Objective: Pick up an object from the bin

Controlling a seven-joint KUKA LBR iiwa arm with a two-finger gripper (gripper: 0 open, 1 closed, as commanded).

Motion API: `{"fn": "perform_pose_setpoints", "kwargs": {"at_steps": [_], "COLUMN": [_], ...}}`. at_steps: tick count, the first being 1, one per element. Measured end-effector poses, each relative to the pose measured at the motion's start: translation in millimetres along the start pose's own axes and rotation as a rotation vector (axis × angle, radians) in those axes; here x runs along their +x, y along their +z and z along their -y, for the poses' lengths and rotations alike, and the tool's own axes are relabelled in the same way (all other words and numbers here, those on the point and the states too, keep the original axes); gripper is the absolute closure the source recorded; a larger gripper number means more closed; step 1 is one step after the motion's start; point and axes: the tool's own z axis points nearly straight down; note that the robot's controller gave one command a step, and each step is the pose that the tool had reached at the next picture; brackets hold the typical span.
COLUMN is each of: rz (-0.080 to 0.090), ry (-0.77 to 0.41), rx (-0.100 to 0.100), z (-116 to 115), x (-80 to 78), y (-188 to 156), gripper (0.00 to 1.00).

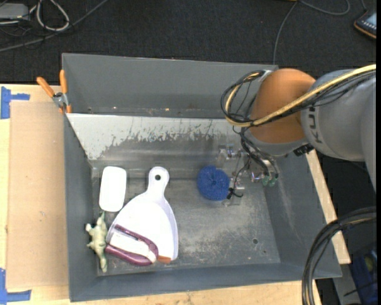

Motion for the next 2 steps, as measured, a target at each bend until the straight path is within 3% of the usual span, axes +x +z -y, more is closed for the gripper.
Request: {"fn": "perform_pose_setpoints", "kwargs": {"at_steps": [1,2], "rz": [0.002,0.003], "ry": [0.056,0.072], "rx": [-0.001,-0.001], "z": [-3.7,11.1], "x": [2.3,10.6], "y": [-20.0,44.5], "gripper": [0.0,0.0]}}
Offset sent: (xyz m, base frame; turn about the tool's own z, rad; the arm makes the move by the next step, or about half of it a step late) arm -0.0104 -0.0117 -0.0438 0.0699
